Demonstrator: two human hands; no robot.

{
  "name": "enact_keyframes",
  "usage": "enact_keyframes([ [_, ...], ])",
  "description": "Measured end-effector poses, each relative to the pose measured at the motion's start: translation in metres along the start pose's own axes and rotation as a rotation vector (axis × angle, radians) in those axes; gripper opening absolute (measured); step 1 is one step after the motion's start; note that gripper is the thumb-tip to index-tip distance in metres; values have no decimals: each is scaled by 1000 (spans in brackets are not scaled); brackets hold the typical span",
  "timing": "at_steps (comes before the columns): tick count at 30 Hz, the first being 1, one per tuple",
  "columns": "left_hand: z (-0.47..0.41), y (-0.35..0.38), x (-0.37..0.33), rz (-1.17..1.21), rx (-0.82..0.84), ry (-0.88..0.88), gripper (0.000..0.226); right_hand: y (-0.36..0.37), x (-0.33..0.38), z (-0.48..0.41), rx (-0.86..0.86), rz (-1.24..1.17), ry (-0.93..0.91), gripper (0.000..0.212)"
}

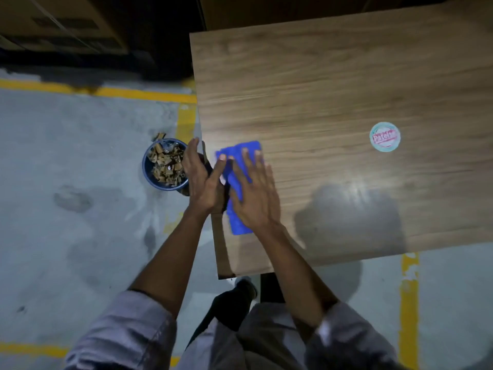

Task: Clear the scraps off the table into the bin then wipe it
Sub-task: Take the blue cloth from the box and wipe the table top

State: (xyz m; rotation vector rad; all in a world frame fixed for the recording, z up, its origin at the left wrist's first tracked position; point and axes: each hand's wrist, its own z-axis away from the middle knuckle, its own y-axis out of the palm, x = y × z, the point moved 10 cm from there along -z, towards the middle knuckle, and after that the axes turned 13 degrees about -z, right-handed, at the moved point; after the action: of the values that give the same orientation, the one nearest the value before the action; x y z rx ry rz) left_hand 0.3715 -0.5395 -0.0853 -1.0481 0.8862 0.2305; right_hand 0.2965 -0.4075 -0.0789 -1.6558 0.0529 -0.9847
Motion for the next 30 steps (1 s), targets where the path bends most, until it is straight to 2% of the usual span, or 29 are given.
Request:
enact_keyframes([
  [3,-16,3,-10,-15,-5,9,76,-48,-67,21,-265,-110,255,62],
  [5,-33,8,-13,35,-40,-3,71,-52,-78,-2,-312,-152,293,60],
  [9,-55,17,-4,331,-137,-166,65,-27,-38,-71,-233,-110,185,62],
  [12,-58,11,-3,263,-166,-112,57,7,10,-100,-59,-113,-4,63],
  [16,-59,13,-2,187,-114,-128,67,9,16,-91,89,-132,-160,67],
  [18,-63,13,-12,30,-129,-113,71,-16,-21,-81,-15,-82,-64,63],
  [21,-76,9,-26,-136,-181,-83,66,-56,-87,-90,-257,-58,264,61],
  [23,-81,7,-29,-159,-203,-91,64,-62,-94,-115,-305,-22,344,62],
  [25,-81,10,-25,-157,-205,-100,64,-46,-71,-148,-239,-1,259,64],
  [27,-78,12,-26,-163,-201,-90,65,-18,-29,-169,-112,12,89,65],
  [30,-80,9,-23,-92,-209,-79,61,10,18,-165,49,-22,-117,60],
])
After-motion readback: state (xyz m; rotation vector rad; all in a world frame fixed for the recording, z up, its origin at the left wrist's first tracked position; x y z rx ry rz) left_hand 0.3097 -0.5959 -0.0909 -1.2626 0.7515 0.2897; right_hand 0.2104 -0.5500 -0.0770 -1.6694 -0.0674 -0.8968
